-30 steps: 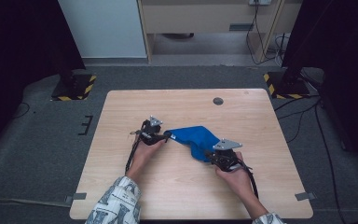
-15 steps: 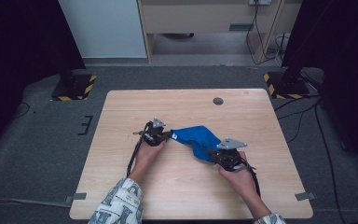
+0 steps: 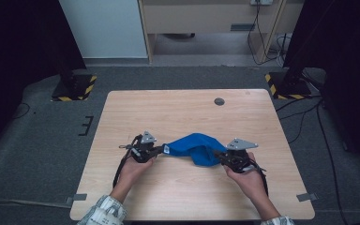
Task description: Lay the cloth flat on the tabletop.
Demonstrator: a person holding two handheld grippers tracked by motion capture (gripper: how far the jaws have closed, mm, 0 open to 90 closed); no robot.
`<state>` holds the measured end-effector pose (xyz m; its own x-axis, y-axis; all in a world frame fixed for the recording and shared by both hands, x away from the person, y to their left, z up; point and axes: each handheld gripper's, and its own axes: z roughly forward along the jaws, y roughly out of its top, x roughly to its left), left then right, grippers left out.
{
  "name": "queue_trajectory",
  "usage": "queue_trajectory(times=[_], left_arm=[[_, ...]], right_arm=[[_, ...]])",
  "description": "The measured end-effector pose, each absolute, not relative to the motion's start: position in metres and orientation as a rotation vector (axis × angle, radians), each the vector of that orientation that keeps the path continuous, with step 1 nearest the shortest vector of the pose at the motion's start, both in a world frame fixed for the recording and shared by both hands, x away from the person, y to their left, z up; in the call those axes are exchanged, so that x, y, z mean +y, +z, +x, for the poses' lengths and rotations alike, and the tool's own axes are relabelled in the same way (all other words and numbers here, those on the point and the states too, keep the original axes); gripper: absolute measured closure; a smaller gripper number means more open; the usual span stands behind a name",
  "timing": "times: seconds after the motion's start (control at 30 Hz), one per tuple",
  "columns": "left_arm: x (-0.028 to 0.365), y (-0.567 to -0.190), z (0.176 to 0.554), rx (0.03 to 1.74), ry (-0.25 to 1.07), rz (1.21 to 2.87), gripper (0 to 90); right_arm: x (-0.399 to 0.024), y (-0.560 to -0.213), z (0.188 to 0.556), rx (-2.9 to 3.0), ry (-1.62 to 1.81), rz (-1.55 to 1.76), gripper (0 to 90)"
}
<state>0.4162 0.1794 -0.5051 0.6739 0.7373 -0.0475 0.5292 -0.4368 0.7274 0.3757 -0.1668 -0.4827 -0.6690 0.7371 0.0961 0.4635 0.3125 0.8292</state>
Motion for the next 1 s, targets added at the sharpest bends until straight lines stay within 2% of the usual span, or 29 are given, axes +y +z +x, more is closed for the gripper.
queue_trajectory(times=[0.23, 0.47, 0.63, 0.8, 1.0], left_arm=[[0.194, -0.476, 0.401, 0.962, 0.367, 2.081, 87.5], [0.191, -0.424, 0.406, 0.911, 0.411, 2.048, 87.6], [0.18, -0.429, 0.424, 0.924, 0.405, 2.097, 87.5], [0.167, -0.466, 0.445, 0.983, 0.361, 2.135, 87.4], [0.164, -0.497, 0.443, 1.02, 0.328, 2.123, 87.2]], right_arm=[[-0.173, -0.466, 0.369, 2.268, 1.308, 1.056, 88.6], [-0.187, -0.436, 0.375, 2.252, 1.303, 1.049, 88.7], [-0.194, -0.447, 0.395, 2.288, 1.272, 1.088, 88.7], [-0.2, -0.488, 0.419, 2.33, 1.22, 1.185, 88.5], [-0.2, -0.511, 0.426, 2.332, 1.209, 1.234, 86.0]])
